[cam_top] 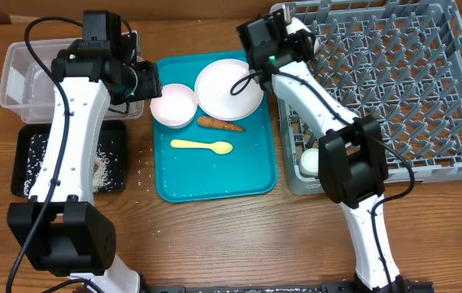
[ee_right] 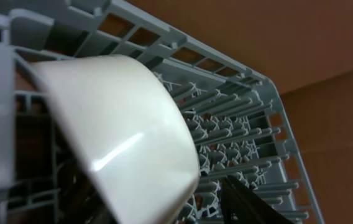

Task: Sort waste into correct bins and load items into the dishwasher
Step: 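Carry the white bowl to the dish rack and set it upside down, then reach the right gripper to the pink bowl and grasp its rim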

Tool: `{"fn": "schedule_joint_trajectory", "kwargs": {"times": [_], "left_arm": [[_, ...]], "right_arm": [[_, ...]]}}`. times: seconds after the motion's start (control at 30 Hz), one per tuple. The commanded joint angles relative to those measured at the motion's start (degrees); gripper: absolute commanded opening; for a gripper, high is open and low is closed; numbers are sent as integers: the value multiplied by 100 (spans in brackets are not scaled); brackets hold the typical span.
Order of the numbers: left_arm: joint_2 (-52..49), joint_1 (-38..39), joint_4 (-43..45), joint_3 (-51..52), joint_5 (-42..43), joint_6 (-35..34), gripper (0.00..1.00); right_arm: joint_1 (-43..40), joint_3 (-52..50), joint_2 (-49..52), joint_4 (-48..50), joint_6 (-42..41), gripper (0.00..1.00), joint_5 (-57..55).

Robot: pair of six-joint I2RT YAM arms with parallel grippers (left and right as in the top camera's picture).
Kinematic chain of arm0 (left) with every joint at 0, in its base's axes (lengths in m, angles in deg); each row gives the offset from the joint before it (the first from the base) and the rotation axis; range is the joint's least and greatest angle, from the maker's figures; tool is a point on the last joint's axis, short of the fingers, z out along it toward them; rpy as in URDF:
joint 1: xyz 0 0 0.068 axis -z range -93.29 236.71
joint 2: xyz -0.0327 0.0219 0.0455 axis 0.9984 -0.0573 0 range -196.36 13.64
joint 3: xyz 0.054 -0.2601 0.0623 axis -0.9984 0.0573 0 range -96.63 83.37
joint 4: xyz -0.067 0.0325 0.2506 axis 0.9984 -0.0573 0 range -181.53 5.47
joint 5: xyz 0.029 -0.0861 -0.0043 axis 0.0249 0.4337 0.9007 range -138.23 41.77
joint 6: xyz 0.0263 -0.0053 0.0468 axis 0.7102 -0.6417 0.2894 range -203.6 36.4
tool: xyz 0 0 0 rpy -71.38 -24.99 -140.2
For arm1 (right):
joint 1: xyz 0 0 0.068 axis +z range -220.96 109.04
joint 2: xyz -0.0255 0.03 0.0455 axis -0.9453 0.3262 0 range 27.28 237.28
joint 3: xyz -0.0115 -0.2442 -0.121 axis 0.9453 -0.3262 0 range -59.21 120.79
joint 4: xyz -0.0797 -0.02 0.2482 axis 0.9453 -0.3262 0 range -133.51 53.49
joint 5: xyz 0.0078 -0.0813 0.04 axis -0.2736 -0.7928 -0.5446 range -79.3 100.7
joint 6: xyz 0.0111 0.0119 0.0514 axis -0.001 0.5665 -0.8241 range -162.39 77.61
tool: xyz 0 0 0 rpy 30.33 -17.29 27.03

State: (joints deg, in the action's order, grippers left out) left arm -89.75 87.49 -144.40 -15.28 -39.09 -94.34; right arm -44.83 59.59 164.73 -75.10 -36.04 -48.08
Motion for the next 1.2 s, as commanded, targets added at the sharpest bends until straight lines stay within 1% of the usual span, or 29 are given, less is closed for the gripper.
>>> {"fn": "schedule_joint_trajectory", "kwargs": {"times": [0.0,0.07,0.23,0.3,0.37,0.4,0.47,0.53,0.6,0.67,0.77,0.83,0.9,0.93,1.0,1.17], "left_arm": [[-37,37,22,35,-57,44,62],[-37,37,22,35,-59,44,62],[-37,37,20,35,-59,44,62],[-37,37,15,37,-57,44,63],[-37,37,-31,37,-55,52,70],[-37,39,-46,35,-46,103,71],[-37,39,-72,35,11,308,72],[-37,39,-101,35,11,352,72],[-37,44,-138,35,20,448,72],[-37,50,-173,35,13,522,72],[-37,48,-184,35,2,520,72],[-37,28,-162,35,-37,514,72],[-37,7,-133,35,-37,481,72],[-37,-4,-118,35,-37,431,72],[-37,-24,-98,35,-42,407,72],[-37,-120,-98,35,-271,105,69]], "right_arm": [[125,52,15,-133,-42,54,-162],[186,57,-20,-166,-42,60,-326],[308,72,-402,-142,-164,68,-409],[310,122,-647,-151,-212,70,-260],[313,127,-946,-225,-264,72,68],[313,127,-1099,-310,-411,73,227],[310,127,-1458,-588,-713,74,809],[278,127,-1746,-859,-925,75,1521],[225,127,-1991,-1147,-1119,75,2490],[164,127,-2157,-1438,-1303,75,3685],[116,125,-2194,-1759,-1567,75,5541],[118,116,-2103,-1814,-1843,75,6422],[210,114,-1934,-1751,-2124,74,7012],[291,114,-1836,-1685,-2245,73,7132],[459,114,-1633,-1561,-2385,72,7128],[935,116,-992,-1088,-2704,63,7025]]}}
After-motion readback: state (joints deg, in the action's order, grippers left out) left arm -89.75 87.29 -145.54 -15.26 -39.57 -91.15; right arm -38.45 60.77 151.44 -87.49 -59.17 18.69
